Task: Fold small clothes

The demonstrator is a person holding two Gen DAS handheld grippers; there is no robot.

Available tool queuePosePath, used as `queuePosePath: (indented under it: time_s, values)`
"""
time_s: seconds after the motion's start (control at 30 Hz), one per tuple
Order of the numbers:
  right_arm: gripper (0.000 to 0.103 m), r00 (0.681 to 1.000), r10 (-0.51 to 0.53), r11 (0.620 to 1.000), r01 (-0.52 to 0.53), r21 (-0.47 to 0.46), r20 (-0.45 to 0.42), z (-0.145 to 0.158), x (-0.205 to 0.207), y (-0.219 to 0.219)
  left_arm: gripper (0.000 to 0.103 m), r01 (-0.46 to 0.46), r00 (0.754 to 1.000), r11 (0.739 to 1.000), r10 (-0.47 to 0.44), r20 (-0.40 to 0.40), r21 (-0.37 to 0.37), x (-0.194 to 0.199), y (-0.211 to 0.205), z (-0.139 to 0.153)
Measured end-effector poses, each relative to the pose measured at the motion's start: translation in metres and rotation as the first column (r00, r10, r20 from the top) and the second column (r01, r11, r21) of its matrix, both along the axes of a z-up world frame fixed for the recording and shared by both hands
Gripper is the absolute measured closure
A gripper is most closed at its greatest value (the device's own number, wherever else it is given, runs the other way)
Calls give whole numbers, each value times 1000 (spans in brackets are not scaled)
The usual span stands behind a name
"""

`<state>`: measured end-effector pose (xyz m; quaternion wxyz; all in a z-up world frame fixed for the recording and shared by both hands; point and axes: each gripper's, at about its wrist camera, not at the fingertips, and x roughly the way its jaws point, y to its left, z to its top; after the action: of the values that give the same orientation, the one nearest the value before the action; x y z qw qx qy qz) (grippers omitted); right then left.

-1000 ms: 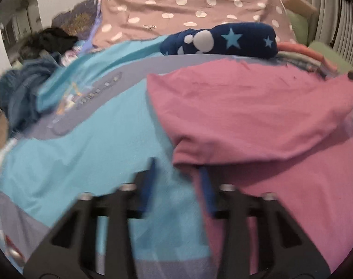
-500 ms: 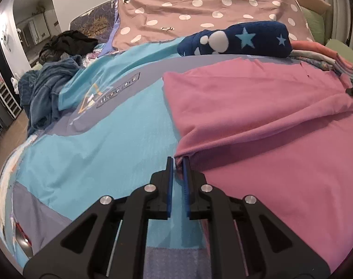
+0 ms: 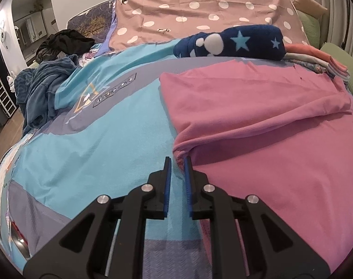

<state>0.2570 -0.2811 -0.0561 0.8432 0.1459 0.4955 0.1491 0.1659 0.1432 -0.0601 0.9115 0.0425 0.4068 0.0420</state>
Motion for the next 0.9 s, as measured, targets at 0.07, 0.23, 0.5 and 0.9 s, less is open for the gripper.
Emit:
queuePosePath:
  time_s: [0.07,0.23,0.5,0.9]
  values:
    - [53,1000,-5,999,5,-33,-10,-14,8,6,90,-1,1000,1000,1,-5,9,1,-2,-1]
    - [102,1000,-6,998,7,59,-8,12,0,1,89,-7,1000,1000,7,-4,13,2,-2,-2]
    - [100,988,-29,998,36,42,-153,1,-14,-34,84,-19,1000,1000,19,-2,1,1,1,-2]
    - [67,991,-73,997,76,29,-112,1,12,-28,66,28,998,975,-16,56,-221,-1,28,41]
